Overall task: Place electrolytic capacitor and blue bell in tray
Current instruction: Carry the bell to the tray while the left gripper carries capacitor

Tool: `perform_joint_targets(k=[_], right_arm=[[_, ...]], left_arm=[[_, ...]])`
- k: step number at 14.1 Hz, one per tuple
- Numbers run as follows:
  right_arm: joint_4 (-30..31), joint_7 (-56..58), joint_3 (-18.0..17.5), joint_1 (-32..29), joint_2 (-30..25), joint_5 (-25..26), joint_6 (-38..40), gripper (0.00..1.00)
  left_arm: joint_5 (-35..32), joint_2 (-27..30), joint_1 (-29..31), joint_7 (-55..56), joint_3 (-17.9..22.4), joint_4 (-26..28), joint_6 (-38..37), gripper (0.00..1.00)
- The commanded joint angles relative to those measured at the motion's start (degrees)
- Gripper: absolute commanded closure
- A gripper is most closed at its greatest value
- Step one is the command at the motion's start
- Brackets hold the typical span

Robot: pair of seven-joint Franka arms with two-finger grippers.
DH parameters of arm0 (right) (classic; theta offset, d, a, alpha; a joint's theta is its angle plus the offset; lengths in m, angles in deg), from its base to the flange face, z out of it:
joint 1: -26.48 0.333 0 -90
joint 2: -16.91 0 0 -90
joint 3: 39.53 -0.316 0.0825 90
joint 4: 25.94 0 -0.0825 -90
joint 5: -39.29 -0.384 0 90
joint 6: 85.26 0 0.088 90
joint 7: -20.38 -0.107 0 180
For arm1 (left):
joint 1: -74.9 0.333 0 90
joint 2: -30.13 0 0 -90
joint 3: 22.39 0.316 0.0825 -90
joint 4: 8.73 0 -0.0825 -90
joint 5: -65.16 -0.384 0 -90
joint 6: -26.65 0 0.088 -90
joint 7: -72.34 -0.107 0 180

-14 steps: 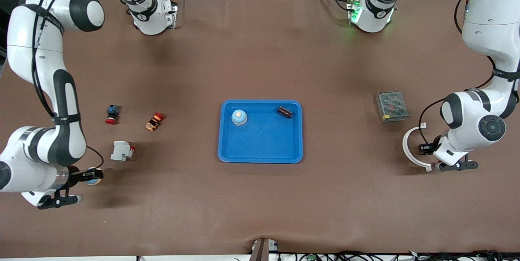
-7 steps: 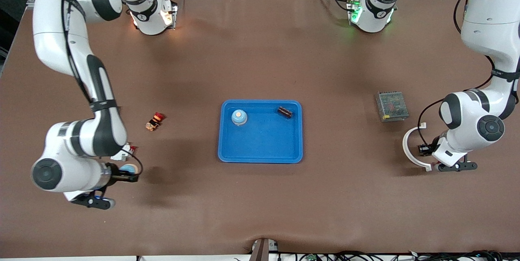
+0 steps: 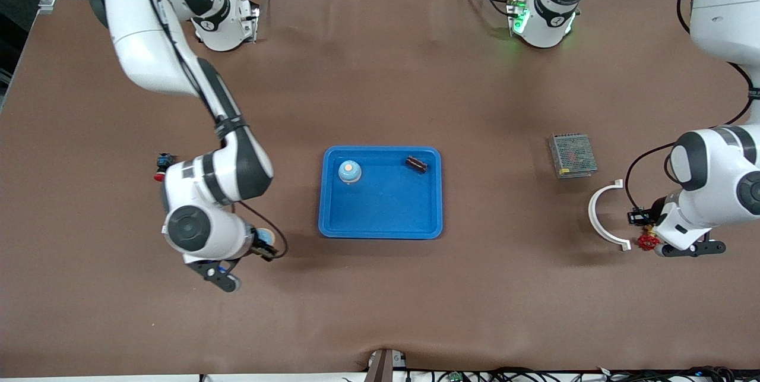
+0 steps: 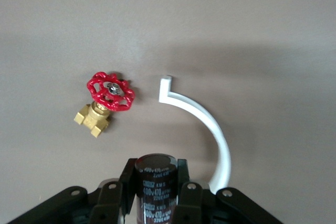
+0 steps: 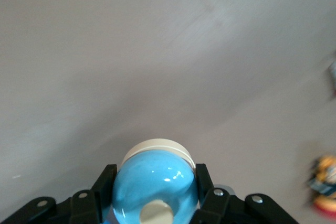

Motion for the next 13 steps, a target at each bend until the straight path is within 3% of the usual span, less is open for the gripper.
perform_joint_targets(k=[1,6,13], right_arm=[[1.1,-9.7,0.5,3.2,-0.6,0.2,-2.1,1.00],[1.9,-18.3,0.6,7.8,1.1,0.2,-7.6,1.00],[6.8,-23.4,0.5,11.9,2.4,-0.3,-14.6,1.00]], left_arm=[[1.5,0.0,-0.4,5.8,-2.6,-5.6,-6.4,0.92],[2.7,0.1,-1.7,28.1,-8.1,-9.6,-9.3,0.92],[1.9,-1.6,-13.3,52.1,-7.6,-12.7,-9.1,0.92]])
